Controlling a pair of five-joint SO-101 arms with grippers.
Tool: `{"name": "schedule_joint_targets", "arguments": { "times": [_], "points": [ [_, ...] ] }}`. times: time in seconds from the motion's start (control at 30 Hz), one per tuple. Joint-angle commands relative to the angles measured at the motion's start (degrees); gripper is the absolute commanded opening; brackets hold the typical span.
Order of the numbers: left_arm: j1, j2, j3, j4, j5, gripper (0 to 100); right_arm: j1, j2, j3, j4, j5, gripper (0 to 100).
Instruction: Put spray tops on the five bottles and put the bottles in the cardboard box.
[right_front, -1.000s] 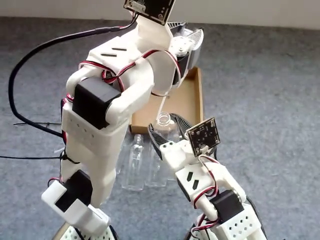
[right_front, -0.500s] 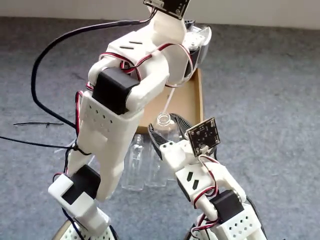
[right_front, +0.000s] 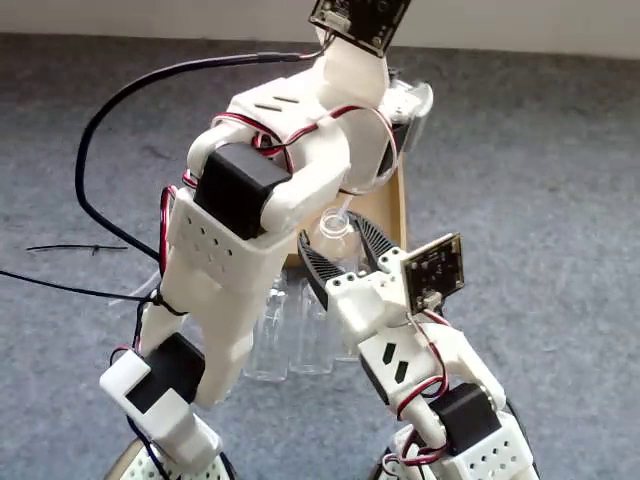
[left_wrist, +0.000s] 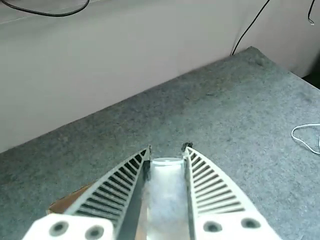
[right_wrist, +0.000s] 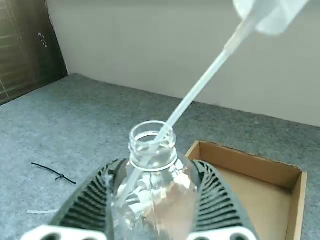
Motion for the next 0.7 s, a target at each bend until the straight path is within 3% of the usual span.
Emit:
{"name": "schedule_joint_targets", "arguments": {
  "times": [0.0,0.3,0.67],
  "points": [
    [0.7,-0.6,-0.5,1.8,0.0,2,1.5,-0.7,-5.2,0.1,-0.7,0.5],
    [0.7,-0.7,-1.0,3.0,0.0,2,6.5,3.5,-10.4,0.1,-1.1,0.5],
    [-1.6,-0.7,-8.0,8.4,1.5,3,6.9,16.5,-22.2,-0.1,-1.2,0.5]
  ]
}}
